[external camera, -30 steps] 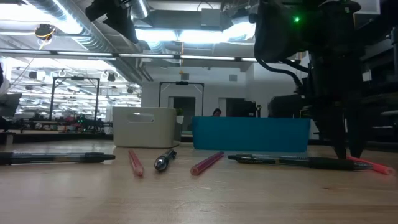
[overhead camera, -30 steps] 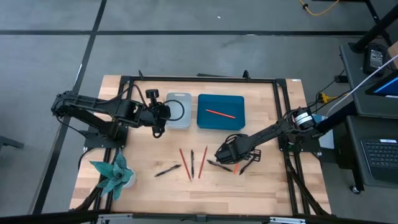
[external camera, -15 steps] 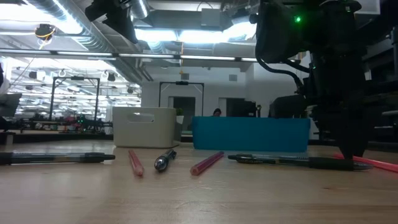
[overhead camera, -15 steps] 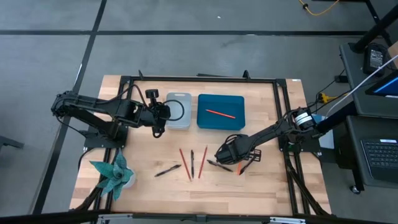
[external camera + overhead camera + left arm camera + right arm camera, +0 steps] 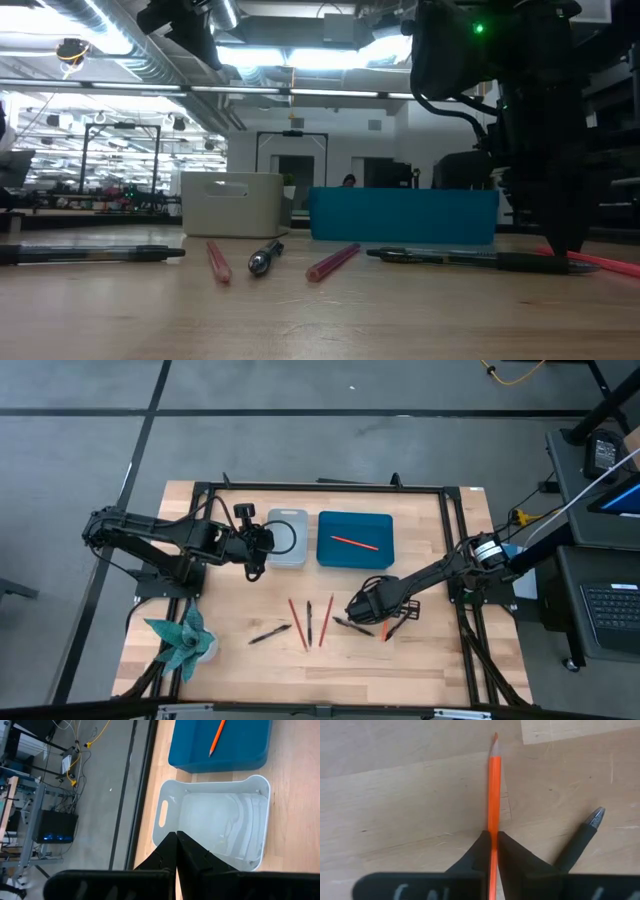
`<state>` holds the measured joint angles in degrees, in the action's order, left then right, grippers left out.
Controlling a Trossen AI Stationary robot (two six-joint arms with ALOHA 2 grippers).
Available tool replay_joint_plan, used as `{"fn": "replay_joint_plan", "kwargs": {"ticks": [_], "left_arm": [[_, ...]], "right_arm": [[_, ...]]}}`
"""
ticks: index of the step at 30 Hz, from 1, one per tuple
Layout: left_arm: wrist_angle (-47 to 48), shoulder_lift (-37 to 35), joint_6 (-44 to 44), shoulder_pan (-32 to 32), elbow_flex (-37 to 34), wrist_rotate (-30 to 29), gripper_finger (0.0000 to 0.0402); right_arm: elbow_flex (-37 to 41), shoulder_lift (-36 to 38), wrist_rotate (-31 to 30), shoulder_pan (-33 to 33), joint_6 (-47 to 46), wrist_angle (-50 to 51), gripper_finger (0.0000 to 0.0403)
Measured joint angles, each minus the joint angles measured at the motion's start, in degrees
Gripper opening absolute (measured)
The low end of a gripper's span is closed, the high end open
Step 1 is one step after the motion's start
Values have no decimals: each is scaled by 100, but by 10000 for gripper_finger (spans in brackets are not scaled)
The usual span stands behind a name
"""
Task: Sort pens & pencils
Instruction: Put the orange pencil into the blue bin
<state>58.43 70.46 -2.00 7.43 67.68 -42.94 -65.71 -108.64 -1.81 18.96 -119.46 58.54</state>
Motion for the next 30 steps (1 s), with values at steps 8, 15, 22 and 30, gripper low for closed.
{"fn": "replay_joint_plan", "kwargs": {"ticks": [8, 15, 22, 30], "left_arm": [[0, 2, 1, 0, 0, 0, 0], [2, 2, 4, 0, 0, 0, 0], [2, 4, 11, 1, 0, 0, 0], [4, 4, 35, 0, 0, 6, 0]], "right_arm": [[-4, 7, -5, -2, 19, 0, 22], [-4, 56, -8, -2, 64, -13, 22], [-4, 444, -54, -4, -1, 149, 22], [-9, 738, -170, -4, -22, 179, 22]]}}
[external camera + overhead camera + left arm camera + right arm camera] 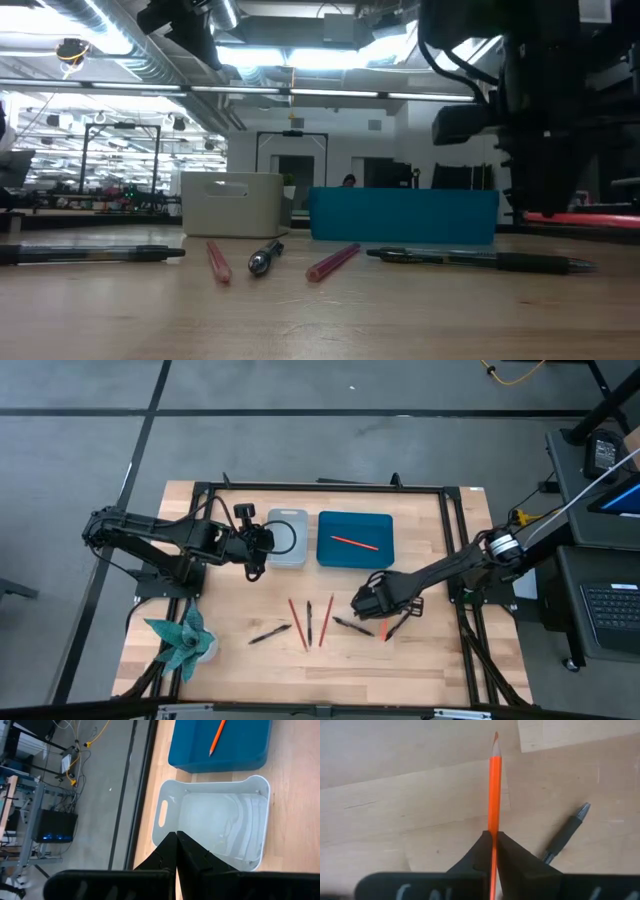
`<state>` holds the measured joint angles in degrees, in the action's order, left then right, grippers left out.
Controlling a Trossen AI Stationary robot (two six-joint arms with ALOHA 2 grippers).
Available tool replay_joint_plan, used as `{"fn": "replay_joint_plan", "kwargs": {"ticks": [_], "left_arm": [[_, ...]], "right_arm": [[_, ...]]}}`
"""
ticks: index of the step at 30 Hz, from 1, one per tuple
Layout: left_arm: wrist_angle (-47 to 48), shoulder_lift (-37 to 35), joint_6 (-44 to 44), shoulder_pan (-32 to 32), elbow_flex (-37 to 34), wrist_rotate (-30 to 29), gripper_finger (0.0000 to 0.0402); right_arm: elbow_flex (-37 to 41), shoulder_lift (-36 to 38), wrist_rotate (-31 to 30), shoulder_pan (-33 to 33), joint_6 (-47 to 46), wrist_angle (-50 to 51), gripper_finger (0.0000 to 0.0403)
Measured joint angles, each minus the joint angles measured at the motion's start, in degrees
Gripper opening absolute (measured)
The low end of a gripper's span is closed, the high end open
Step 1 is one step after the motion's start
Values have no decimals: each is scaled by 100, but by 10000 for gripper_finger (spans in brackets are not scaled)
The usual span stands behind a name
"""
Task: Sort pens & pencils
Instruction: Put the orange pencil into the blue bin
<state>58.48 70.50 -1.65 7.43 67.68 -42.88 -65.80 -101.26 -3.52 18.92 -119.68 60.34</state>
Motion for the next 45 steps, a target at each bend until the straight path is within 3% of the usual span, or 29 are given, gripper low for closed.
{"fn": "replay_joint_plan", "kwargs": {"ticks": [13, 21, 34, 45], "left_arm": [[140, 16, 294, 1, -45, 347, 0], [-15, 86, 355, 79, -917, 382, 0], [-324, 81, 1067, 430, -1905, 514, 0], [-734, 79, 1404, 1141, -2178, 515, 0]], "right_arm": [[-2, 143, -253, 0, -24, 17, 22], [-132, 197, -253, -20, -22, 139, 22], [-1773, 200, -989, -619, 656, 1644, 22], [-2571, 200, -1358, -1684, 2139, 1689, 22]]}}
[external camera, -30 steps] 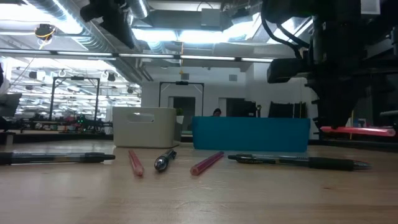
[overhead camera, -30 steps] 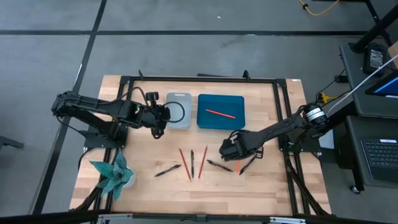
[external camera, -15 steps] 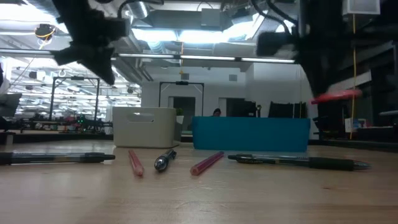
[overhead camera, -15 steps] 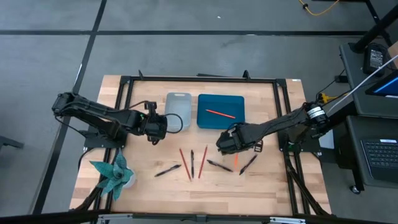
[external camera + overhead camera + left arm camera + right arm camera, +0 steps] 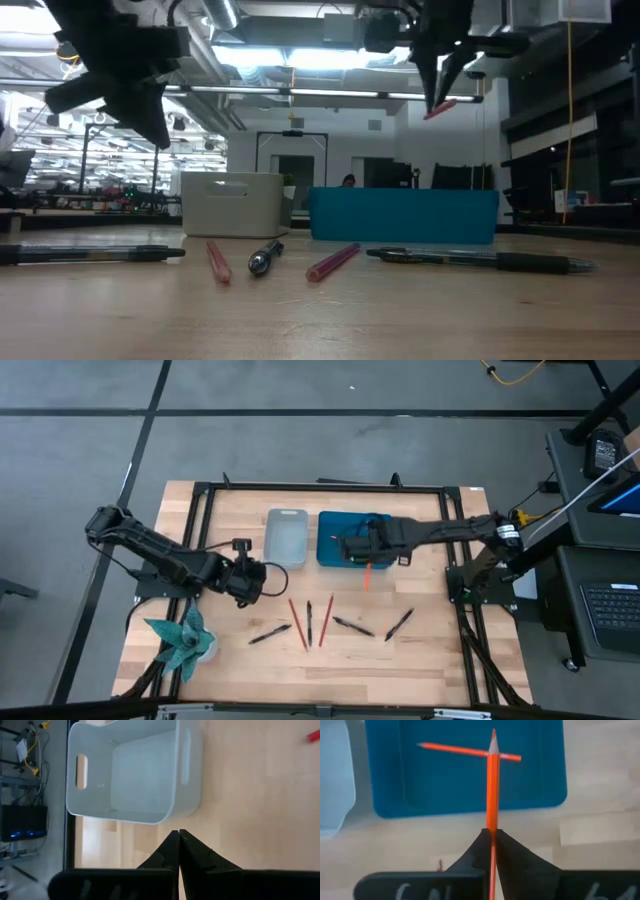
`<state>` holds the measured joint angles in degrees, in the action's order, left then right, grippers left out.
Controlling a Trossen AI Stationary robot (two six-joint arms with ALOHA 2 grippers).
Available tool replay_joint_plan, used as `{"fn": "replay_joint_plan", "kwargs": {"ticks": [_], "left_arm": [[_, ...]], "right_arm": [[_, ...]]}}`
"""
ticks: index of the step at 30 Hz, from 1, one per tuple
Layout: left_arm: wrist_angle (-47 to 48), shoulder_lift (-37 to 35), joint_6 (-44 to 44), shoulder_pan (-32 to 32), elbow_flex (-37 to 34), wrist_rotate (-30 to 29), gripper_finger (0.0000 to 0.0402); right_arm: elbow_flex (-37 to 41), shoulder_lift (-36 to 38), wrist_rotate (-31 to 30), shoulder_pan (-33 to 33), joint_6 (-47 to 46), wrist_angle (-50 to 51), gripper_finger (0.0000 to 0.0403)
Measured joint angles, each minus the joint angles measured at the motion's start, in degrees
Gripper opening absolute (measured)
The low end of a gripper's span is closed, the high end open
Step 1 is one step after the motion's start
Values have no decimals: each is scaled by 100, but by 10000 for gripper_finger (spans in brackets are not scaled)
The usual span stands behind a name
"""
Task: Sort pens & pencils
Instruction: Put the orange pencil into the blue bin
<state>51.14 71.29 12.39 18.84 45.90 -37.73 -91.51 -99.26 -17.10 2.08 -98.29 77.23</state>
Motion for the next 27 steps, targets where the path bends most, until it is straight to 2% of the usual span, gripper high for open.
{"fn": "replay_joint_plan", "kwargs": {"ticks": [7, 15, 27], "left_arm": [[-311, 0, 76, 329, -143, 2, 0], [-390, 0, 67, 410, -171, -4, 0], [-569, 0, 253, 408, -171, -7, 0]], "right_arm": [[-6, 0, 7, -622, 760, -137, 22], [-6, 0, 8, -1308, 1905, -618, 22], [-6, -83, 28, -1616, 3509, -601, 22]]}}
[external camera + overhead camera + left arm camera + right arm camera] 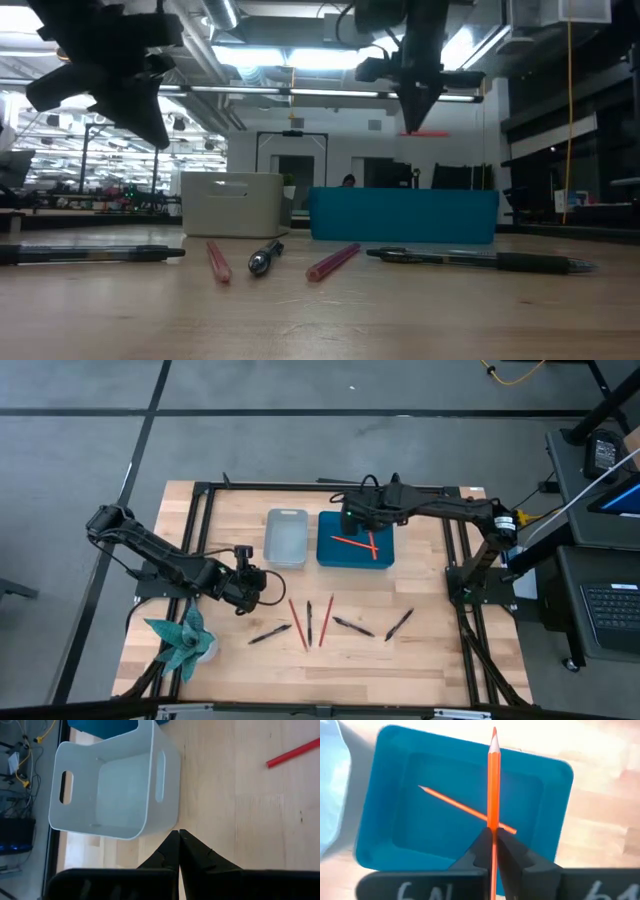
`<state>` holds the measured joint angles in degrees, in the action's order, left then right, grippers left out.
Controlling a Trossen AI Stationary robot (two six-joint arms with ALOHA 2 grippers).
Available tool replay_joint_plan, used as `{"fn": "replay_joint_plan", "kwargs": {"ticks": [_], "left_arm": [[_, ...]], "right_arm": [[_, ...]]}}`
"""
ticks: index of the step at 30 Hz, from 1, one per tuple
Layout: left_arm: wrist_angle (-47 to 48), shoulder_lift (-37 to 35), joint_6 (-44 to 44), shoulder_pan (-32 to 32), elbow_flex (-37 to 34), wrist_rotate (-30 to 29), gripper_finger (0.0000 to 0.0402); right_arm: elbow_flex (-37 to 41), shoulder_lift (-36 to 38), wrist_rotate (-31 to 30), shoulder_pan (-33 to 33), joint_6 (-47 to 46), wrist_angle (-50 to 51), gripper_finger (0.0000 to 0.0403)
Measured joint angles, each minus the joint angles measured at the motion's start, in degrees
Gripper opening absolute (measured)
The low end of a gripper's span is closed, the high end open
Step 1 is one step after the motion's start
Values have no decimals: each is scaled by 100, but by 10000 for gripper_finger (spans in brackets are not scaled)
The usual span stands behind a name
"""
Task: Sort pens & pencils
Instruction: Put the orange pencil into the blue bin
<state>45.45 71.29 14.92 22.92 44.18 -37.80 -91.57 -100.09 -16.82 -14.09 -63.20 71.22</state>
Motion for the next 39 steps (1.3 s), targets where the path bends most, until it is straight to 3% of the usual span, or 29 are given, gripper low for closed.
{"fn": "replay_joint_plan", "kwargs": {"ticks": [39], "left_arm": [[-7, -2, 900, -2, 0, 3, 0]], "right_arm": [[0, -427, 302, -26, 3813, -641, 22]]}}
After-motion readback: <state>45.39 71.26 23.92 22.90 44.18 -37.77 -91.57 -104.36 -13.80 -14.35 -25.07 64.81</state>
